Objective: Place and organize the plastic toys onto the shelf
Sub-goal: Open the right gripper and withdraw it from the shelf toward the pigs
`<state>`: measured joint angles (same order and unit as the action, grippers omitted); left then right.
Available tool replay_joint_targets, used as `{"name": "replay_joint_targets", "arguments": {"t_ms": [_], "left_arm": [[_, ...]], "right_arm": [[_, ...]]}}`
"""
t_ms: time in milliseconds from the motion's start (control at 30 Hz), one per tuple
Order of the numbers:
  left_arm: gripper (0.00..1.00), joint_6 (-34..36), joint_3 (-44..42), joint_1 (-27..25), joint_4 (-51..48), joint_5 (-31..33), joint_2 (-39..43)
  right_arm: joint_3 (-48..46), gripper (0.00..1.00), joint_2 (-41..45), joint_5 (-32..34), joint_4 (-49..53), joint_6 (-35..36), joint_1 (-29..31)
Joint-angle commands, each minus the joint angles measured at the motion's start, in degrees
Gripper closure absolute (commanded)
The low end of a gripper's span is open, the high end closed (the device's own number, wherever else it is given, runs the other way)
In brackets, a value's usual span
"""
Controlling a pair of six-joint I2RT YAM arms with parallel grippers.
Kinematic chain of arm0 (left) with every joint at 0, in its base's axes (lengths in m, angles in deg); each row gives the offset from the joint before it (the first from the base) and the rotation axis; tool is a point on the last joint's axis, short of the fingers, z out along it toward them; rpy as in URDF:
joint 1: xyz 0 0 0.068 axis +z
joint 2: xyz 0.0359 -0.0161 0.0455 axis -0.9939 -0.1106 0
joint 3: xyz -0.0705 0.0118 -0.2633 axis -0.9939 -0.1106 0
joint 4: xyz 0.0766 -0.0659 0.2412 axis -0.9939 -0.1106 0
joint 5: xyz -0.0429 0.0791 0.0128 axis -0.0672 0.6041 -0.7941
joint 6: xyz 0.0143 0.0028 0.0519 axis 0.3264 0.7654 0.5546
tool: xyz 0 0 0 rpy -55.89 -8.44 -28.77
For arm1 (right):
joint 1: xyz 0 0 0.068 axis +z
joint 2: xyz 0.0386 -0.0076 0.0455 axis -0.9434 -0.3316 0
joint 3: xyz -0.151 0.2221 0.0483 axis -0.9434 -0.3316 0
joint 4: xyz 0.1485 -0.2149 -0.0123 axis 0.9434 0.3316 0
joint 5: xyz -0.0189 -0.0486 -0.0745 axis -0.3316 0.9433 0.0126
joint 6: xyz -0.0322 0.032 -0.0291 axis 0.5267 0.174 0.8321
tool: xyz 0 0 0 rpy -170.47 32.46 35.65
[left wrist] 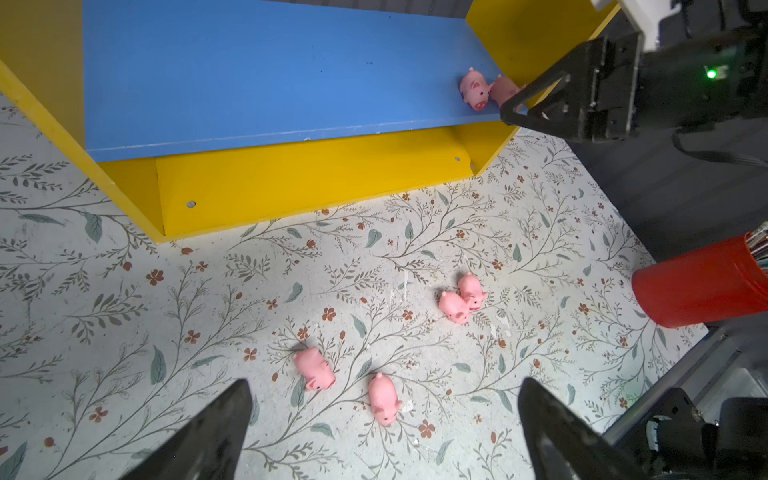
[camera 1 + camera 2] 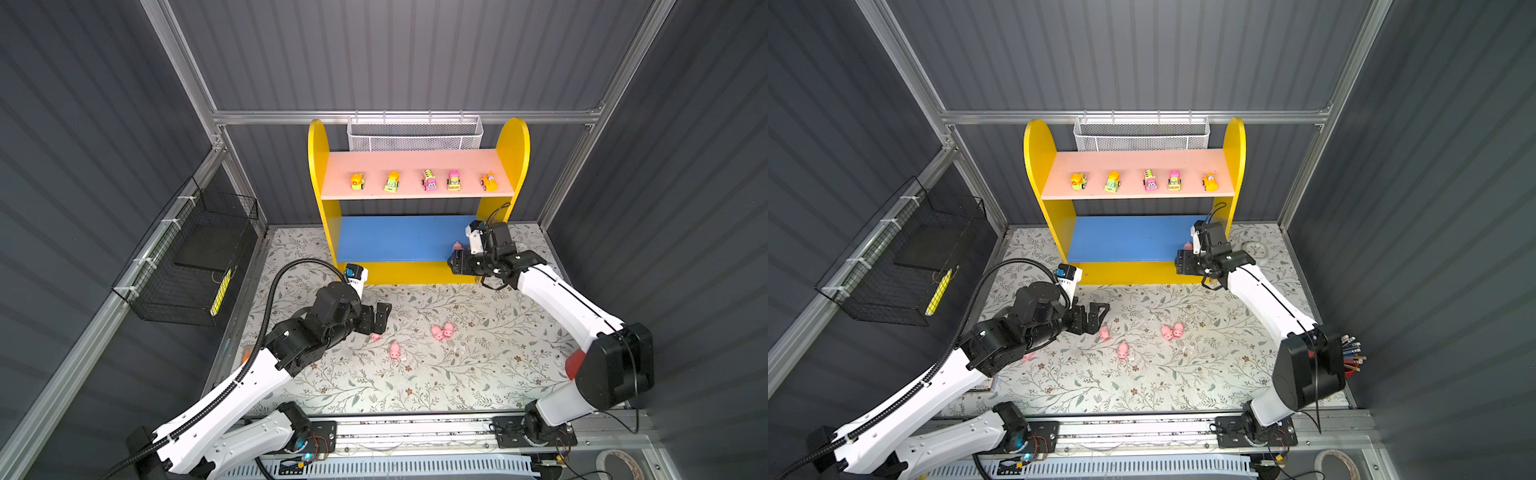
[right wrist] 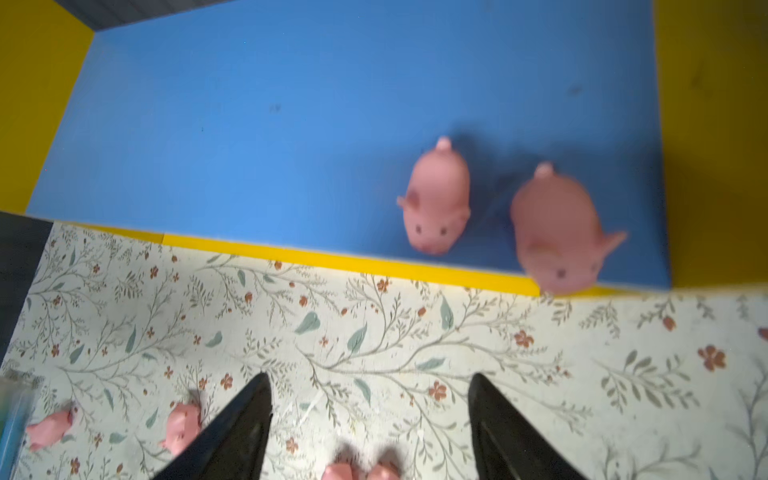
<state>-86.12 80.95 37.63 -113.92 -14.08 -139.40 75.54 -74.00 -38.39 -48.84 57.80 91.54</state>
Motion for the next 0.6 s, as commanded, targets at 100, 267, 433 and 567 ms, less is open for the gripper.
{"name": "replay_joint_targets", "arguments": {"t_ms": [100, 267, 433, 567], "left_arm": [[0.00, -3.8, -8.4, 0.1, 2.8, -2.9, 2.9], [0.00, -4.0, -9.4, 0.1, 2.8, -3.2, 4.8], [0.00, -4.2, -10.0, 0.1, 2.8, -2.9, 5.6], [0.00, -4.5, -10.8, 0.1, 2.6, -2.5, 5.9]], "right_arm": [[-21.4, 0.29, 15.4, 5.6, -11.0, -8.0, 6.6], [-31.0, 0.29, 18.4, 9.0, -18.4, -11.6, 9.4], [-30.4, 0.28, 13.0, 11.6, -21.6, -10.7, 9.7], [-28.4, 0.28, 8.4, 13.4, -23.4, -8.5, 9.7]]}}
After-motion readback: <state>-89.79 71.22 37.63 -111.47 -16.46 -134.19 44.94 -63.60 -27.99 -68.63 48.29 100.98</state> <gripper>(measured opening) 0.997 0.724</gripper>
